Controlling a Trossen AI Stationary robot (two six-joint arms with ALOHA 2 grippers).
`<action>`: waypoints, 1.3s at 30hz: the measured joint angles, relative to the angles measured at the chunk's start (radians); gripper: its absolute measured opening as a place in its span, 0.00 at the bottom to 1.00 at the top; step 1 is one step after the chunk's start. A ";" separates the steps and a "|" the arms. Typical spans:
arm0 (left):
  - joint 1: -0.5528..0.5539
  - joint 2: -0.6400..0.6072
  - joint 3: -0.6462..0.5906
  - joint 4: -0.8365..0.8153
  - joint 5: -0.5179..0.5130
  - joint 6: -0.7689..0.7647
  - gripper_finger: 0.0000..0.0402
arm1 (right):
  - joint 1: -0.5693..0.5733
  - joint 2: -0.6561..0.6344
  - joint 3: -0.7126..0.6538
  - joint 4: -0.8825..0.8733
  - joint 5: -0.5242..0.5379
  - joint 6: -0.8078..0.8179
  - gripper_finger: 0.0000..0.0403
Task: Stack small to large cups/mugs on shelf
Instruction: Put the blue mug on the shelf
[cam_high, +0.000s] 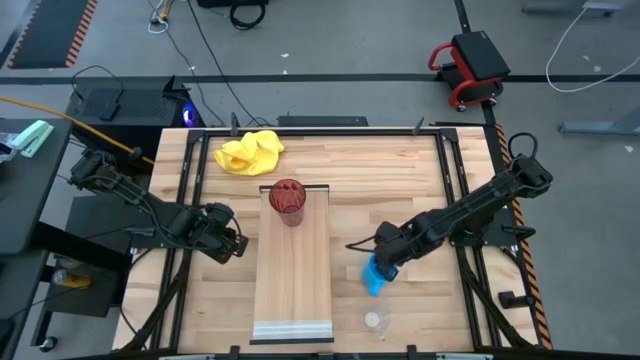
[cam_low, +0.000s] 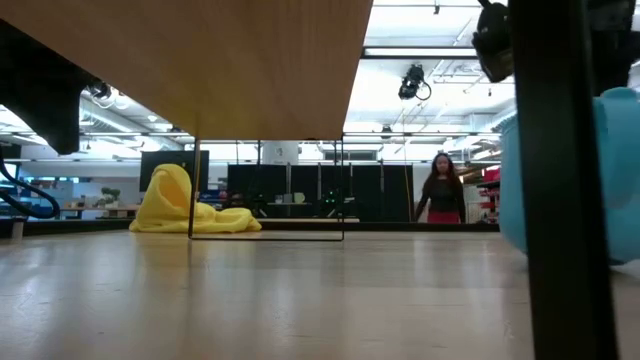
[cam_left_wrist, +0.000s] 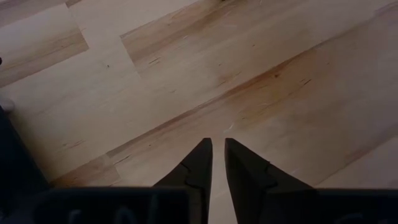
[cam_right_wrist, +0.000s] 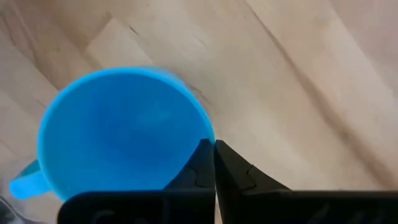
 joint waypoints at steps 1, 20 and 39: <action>0.000 0.000 0.000 0.000 0.000 0.000 0.12 | 0.005 0.000 0.000 -0.001 -0.001 0.043 0.00; 0.000 0.000 0.000 0.002 -0.047 0.000 0.12 | 0.018 0.000 0.164 -0.245 0.148 0.459 0.00; 0.000 0.000 0.000 0.002 -0.068 0.000 0.12 | 0.016 0.032 0.137 -0.148 0.079 0.563 0.00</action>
